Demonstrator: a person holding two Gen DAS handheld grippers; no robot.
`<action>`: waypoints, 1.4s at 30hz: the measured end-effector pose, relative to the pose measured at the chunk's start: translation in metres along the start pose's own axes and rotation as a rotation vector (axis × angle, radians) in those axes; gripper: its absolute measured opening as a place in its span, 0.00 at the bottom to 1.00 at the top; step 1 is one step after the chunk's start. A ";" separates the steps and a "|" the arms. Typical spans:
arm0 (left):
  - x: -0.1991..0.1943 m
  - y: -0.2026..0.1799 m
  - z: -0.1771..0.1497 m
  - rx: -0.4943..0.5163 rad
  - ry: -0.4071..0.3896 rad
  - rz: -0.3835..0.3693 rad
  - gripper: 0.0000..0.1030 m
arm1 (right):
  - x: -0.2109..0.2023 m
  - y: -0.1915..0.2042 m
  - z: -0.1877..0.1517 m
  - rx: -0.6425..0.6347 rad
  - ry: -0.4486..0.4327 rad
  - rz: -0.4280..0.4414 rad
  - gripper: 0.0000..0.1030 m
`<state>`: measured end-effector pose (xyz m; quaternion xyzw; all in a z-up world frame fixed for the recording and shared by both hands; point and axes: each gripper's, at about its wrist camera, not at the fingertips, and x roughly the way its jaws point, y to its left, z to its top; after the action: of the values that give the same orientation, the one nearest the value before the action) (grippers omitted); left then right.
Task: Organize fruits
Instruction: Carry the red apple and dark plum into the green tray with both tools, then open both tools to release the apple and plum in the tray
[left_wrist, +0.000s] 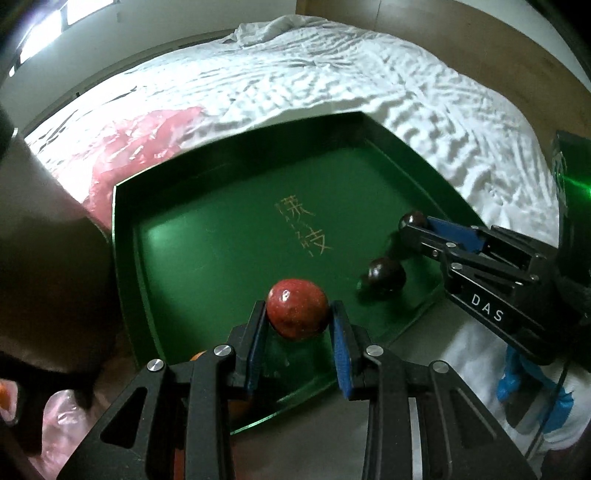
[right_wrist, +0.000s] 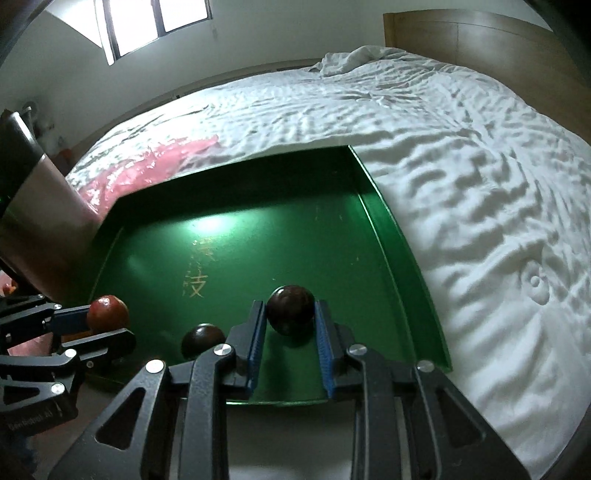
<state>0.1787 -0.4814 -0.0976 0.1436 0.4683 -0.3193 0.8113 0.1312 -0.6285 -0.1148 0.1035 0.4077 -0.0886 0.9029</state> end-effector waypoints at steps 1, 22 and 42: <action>0.003 0.001 -0.001 -0.002 0.008 0.000 0.28 | 0.001 0.001 0.000 -0.007 0.003 -0.002 0.10; -0.005 -0.011 0.000 0.026 0.018 0.043 0.43 | -0.014 0.000 0.001 0.002 0.006 -0.030 0.51; -0.118 -0.009 -0.076 0.001 -0.144 -0.001 0.44 | -0.111 0.044 -0.034 -0.022 -0.085 -0.013 0.85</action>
<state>0.0800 -0.4022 -0.0358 0.1203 0.4084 -0.3295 0.8427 0.0449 -0.5693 -0.0483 0.0869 0.3707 -0.0941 0.9199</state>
